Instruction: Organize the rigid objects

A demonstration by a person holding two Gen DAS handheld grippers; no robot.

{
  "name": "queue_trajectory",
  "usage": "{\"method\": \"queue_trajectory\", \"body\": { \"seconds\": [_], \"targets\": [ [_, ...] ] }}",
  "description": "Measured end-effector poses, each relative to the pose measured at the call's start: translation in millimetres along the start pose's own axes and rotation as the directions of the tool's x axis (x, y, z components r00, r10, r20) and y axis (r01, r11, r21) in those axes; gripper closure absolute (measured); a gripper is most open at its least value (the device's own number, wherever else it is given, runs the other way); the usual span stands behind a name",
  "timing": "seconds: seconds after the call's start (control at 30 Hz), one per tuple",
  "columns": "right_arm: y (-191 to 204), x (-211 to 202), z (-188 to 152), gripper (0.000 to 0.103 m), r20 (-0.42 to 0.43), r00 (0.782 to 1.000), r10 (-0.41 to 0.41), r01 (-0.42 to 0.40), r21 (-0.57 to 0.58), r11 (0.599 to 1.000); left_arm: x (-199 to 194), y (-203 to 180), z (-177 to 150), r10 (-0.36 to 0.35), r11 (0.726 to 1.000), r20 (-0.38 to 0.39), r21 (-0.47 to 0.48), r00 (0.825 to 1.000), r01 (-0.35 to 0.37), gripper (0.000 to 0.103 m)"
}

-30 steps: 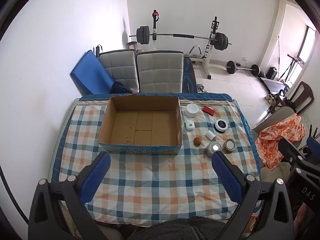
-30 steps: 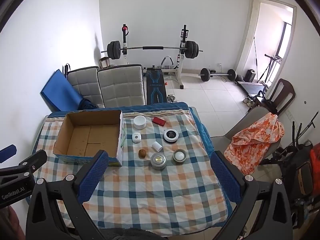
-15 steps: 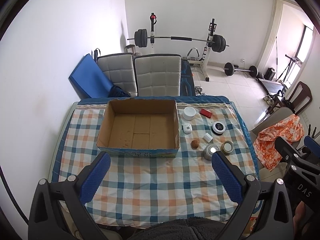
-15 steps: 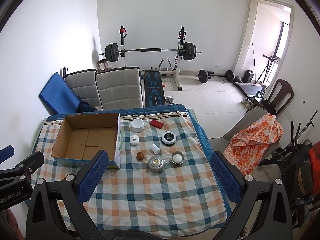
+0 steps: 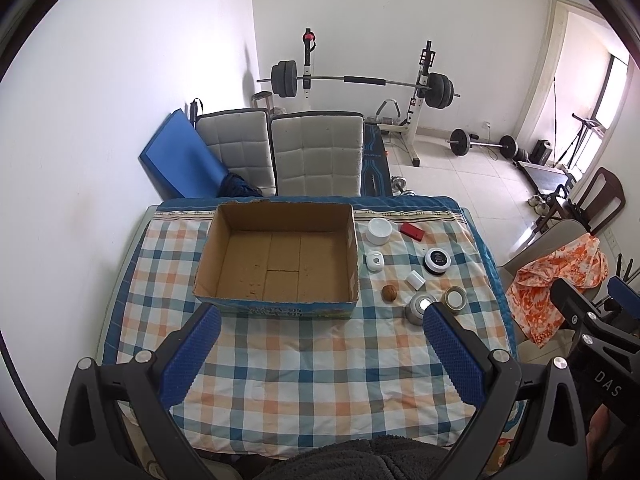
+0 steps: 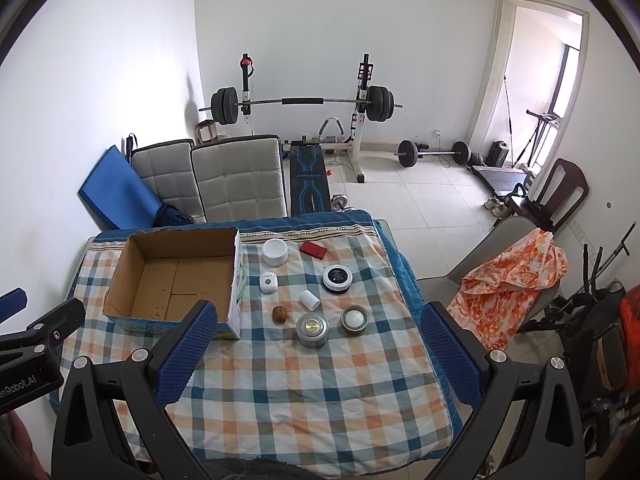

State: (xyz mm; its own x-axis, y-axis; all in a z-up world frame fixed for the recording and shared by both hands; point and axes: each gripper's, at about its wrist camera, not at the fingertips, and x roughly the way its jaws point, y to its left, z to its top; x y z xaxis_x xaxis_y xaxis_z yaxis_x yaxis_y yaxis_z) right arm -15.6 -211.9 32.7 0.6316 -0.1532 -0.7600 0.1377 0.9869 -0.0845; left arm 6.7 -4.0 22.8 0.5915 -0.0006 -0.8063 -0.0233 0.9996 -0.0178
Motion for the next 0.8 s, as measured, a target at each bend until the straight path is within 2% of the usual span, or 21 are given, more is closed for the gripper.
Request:
{"method": "queue_trajectory", "body": {
  "seconds": [0.8],
  "targets": [
    [4.6,1.3,-0.6,0.000,0.003,1.000,0.006,-0.006,-0.008,1.000,-2.1,-1.0,2.2,-0.001,1.000,0.006,0.001,1.000,0.001,0.000]
  ]
}}
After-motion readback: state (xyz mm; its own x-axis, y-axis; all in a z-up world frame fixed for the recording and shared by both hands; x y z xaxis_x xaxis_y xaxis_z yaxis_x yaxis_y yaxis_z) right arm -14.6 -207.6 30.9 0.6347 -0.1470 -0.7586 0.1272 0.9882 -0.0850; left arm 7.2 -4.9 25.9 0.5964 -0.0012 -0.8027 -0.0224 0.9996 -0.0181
